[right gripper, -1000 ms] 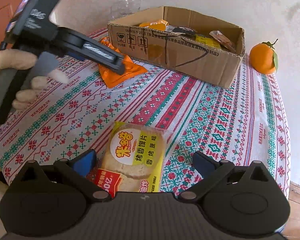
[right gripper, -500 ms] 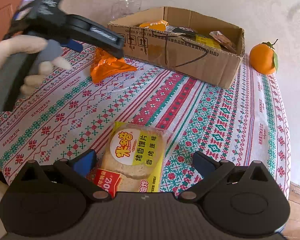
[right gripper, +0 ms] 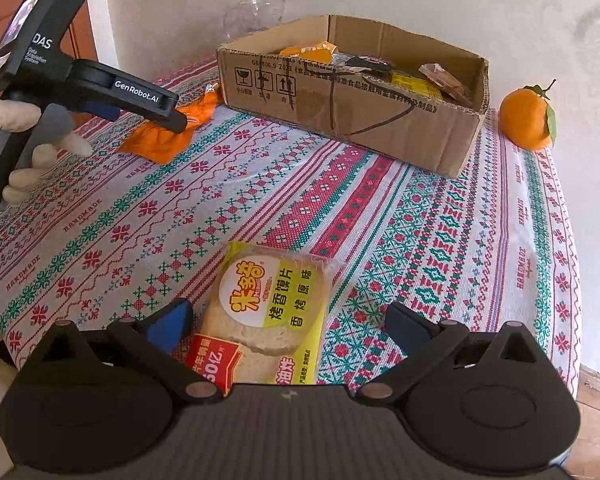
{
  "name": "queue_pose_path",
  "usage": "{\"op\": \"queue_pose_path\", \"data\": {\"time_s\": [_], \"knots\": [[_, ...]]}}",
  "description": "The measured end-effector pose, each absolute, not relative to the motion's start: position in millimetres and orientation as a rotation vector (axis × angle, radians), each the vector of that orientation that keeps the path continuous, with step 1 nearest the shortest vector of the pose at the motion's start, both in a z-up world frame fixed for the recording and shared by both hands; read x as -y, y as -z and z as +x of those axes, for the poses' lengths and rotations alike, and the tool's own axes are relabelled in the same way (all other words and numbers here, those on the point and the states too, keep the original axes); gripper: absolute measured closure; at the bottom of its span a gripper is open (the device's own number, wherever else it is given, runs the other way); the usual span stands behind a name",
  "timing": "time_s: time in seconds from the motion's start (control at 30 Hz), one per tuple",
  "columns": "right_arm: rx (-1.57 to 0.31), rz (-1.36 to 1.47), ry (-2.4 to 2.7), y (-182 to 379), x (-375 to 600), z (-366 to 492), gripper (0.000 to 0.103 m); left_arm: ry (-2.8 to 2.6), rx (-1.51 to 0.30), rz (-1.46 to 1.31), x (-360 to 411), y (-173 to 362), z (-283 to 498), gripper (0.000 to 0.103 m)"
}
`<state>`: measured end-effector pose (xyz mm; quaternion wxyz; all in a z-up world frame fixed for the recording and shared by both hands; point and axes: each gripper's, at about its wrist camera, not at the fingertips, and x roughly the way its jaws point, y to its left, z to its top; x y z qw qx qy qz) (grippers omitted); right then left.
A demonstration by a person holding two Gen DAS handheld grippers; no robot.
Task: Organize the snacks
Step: 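Grasp the orange wrapper with the left gripper while the right grasps the yellow bread packet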
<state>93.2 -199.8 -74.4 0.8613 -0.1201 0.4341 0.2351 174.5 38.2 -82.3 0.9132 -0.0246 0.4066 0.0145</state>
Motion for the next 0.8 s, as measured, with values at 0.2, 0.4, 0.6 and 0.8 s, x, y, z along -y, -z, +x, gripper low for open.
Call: {"op": "queue_pose_path", "data": {"time_s": [0.2,0.4,0.6,0.8], "knots": [[-0.915,-0.248,-0.483,74,199,93,0.0,0.052,-0.844,-0.025,-23,91,180,0.008],[-0.914,-0.246,-0.481,74,199,93,0.0,0.064,-0.824,-0.003,-22,90,170,0.02],[-0.922,-0.238,-0.46,73,197,93,0.0,0.084,-0.811,0.009,-16,87,170,0.038],[-0.941,-0.206,-0.45,71,198,94,0.001,0.09,-0.817,0.015,-16,88,173,0.035]]}}
